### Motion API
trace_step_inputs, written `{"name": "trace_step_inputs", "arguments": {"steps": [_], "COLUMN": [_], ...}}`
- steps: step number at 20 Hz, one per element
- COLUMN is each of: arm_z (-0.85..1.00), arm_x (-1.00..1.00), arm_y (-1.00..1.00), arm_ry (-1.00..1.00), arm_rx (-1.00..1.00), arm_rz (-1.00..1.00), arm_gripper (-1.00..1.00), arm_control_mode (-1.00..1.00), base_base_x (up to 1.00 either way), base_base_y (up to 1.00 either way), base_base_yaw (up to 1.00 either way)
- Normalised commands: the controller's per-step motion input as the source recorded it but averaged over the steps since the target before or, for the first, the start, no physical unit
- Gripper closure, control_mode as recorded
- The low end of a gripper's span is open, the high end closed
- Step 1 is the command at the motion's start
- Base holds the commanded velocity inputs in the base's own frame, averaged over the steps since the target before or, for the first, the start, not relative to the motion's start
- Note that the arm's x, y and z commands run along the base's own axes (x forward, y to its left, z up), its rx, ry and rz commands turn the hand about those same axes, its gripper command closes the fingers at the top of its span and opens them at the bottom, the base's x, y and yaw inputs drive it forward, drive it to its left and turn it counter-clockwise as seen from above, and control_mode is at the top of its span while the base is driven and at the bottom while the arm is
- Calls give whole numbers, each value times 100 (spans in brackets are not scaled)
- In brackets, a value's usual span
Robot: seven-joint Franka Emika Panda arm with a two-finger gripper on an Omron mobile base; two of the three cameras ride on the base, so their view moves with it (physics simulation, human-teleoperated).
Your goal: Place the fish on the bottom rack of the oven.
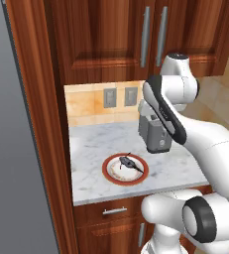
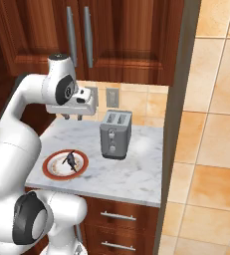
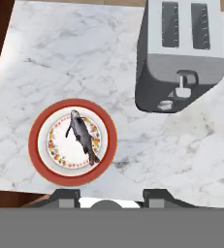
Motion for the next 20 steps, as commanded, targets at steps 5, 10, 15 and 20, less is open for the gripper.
{"name": "trace_step_inputs", "arguments": {"steps": [5,10,15,20], "arm_z": [-32,-89,-100,-84], "arm_x": [-3,0,27,28], "arm_y": [68,51,4,0], "arm_ry": [14,19,4,-1], "arm_rx": [0,1,-1,-3], "arm_rz": [8,14,14,25], "arm_gripper": [-100,-100,-100,-100], "arm_control_mode": [-100,-100,-100,-100], "base_base_x": [0,0,0,0], "base_base_y": [0,0,0,0], "base_base_yaw": [0,0,0,0]}}
